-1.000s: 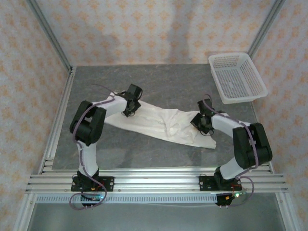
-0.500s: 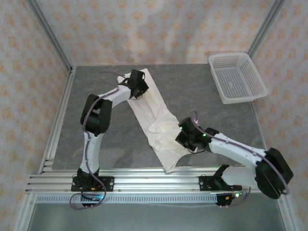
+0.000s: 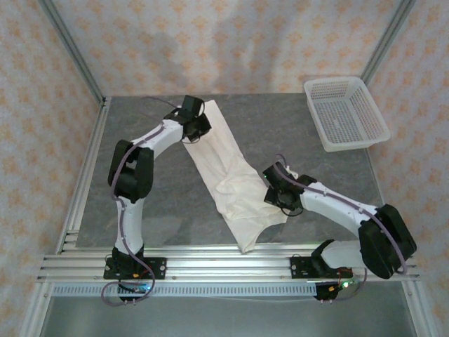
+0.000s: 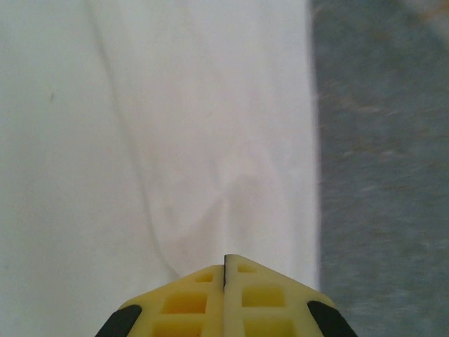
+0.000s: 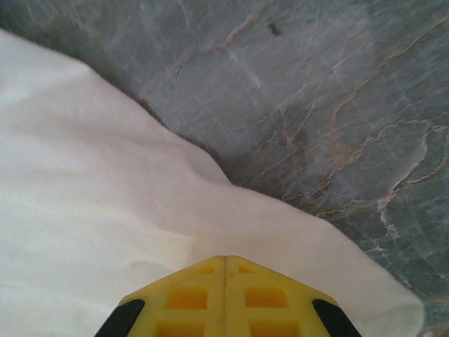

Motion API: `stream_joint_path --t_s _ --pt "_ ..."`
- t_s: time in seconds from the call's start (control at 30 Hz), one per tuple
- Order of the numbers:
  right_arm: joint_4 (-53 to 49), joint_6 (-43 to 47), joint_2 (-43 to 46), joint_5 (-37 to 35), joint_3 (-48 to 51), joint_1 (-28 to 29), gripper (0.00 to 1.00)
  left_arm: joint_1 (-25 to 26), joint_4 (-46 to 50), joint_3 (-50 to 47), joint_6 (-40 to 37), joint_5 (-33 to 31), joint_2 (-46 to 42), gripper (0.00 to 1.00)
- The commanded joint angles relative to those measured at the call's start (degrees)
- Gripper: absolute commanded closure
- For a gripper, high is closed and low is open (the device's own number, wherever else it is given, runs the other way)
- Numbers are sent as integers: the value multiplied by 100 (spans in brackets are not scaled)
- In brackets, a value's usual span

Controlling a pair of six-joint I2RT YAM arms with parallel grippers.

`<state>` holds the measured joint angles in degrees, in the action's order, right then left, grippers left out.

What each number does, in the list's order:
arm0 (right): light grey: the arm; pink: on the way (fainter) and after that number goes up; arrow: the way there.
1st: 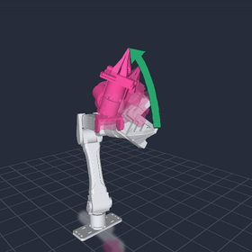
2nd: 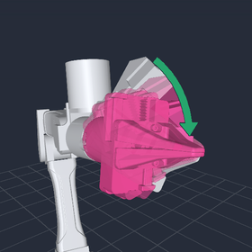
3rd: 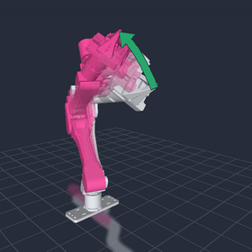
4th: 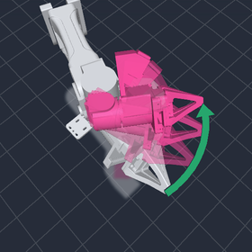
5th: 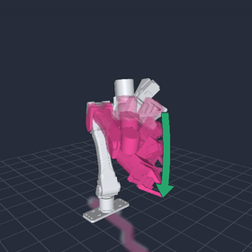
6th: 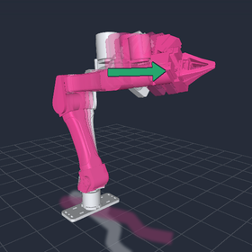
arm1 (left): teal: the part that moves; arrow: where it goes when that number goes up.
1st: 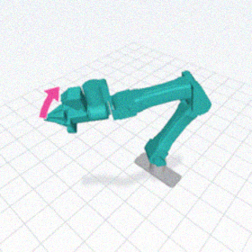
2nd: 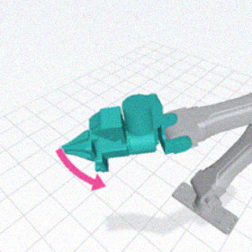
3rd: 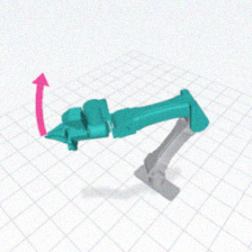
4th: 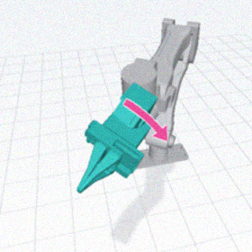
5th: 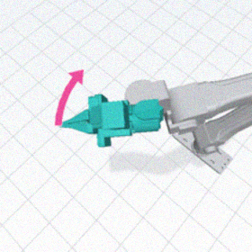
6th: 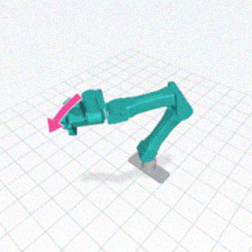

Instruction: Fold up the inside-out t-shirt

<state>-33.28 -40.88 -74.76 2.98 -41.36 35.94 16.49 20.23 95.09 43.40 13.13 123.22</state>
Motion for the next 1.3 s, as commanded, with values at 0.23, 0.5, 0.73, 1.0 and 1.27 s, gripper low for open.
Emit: stream_joint_path --t_s 0.23,0.5,0.73,1.0,1.27 --pt "1392 -1310 -897 1496 527 -8 100 3 -184 642 394 211 1320 100" --pt "2830 -3135 -1381 1711 382 1362 100 29 -10 2812 608 673 2883 100" --pt "2697 -3364 -1386 1187 318 1463 100 -95 -372 2816 458 742 2403 100" --pt "1314 -1612 -245 1298 -555 1415 85 -368 -1369 329 7 1270 -848 44" --pt "1448 -1440 1391 1173 1035 468 47 -371 -361 -2520 -609 1542 -4242 17"
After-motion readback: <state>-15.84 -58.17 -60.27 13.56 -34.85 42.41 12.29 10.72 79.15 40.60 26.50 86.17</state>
